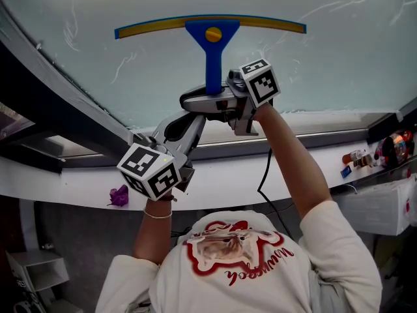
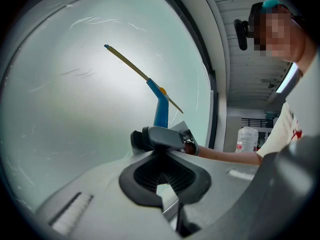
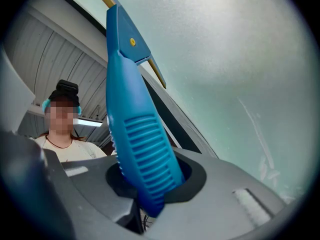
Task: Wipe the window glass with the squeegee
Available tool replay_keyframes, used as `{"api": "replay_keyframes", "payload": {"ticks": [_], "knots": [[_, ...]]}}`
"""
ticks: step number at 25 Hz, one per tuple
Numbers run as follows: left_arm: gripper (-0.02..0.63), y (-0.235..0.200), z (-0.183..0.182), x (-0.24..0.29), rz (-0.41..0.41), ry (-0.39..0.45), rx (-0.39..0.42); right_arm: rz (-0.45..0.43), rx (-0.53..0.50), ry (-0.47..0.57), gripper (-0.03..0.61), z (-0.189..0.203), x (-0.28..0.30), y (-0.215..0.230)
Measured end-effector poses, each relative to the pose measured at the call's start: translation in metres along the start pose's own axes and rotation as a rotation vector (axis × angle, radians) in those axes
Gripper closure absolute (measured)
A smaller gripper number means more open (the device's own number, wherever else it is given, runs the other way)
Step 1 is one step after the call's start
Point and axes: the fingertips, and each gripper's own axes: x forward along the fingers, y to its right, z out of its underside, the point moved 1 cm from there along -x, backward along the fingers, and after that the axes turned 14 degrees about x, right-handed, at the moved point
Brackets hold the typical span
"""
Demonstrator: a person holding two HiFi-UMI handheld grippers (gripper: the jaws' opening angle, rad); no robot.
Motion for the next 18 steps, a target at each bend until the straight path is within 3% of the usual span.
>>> {"api": "replay_keyframes", "payload": {"ticks": [18], "knots": [[0.612, 0.006, 0.029, 0.000, -0.006, -0.055, -0.040, -0.002, 0.061, 0.009, 0.499, 0.024, -0.006, 0.019]]}}
